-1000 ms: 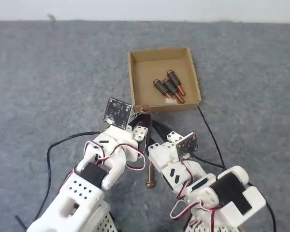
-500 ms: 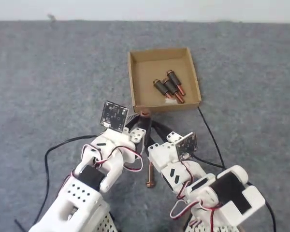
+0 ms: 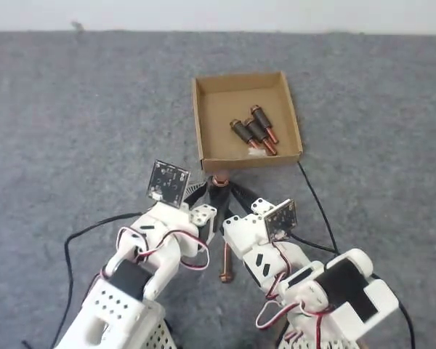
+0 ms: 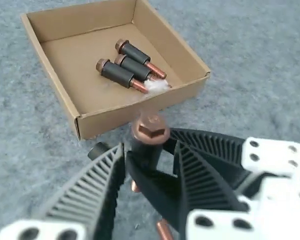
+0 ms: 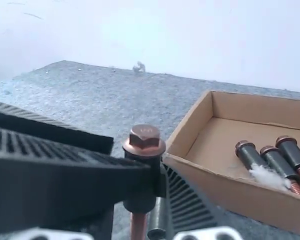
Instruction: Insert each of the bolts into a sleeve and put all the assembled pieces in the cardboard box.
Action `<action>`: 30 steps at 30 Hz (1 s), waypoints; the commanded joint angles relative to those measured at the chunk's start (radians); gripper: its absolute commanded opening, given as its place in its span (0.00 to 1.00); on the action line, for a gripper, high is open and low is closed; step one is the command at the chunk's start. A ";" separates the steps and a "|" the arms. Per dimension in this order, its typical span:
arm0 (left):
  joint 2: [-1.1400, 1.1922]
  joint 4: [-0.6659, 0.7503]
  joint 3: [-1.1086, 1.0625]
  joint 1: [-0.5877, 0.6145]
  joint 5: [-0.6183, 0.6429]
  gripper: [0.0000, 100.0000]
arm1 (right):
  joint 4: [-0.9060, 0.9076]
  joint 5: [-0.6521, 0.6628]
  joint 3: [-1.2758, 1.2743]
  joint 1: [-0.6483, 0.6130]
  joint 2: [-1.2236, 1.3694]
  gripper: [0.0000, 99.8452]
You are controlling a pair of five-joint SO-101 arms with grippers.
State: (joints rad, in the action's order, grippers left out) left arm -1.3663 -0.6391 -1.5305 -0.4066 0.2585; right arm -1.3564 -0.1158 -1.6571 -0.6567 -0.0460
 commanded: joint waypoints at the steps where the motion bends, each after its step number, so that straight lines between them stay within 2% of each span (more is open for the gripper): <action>1: -0.181 -0.127 0.002 0.002 0.000 0.15 | -0.004 -0.005 -0.011 0.025 -0.022 0.01; 8: -0.474 -0.261 -0.001 0.021 0.000 0.15 | -0.004 -0.005 -0.011 0.025 -0.022 0.01; 14: -0.440 -0.195 -0.001 0.192 0.000 0.14 | -0.004 -0.005 -0.011 0.025 -0.022 0.01; 19: -0.440 -0.189 -0.004 0.342 0.000 0.01 | -0.004 -0.005 -0.012 0.025 -0.022 0.01; 22: -0.440 -0.207 -0.035 0.430 0.000 0.01 | -0.007 -0.005 -0.015 0.025 -0.022 0.01; 27: -0.440 -0.250 -0.147 0.496 -0.002 0.01 | -0.007 -0.005 -0.018 0.025 -0.022 0.01; 30: -0.436 -0.354 -0.154 0.502 -0.005 0.01 | -0.004 -0.005 -0.020 0.028 -0.021 0.01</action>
State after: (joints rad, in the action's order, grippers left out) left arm -1.8021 -0.8953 -1.6901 0.0767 0.2524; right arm -1.3579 -0.1158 -1.6571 -0.6490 -0.0460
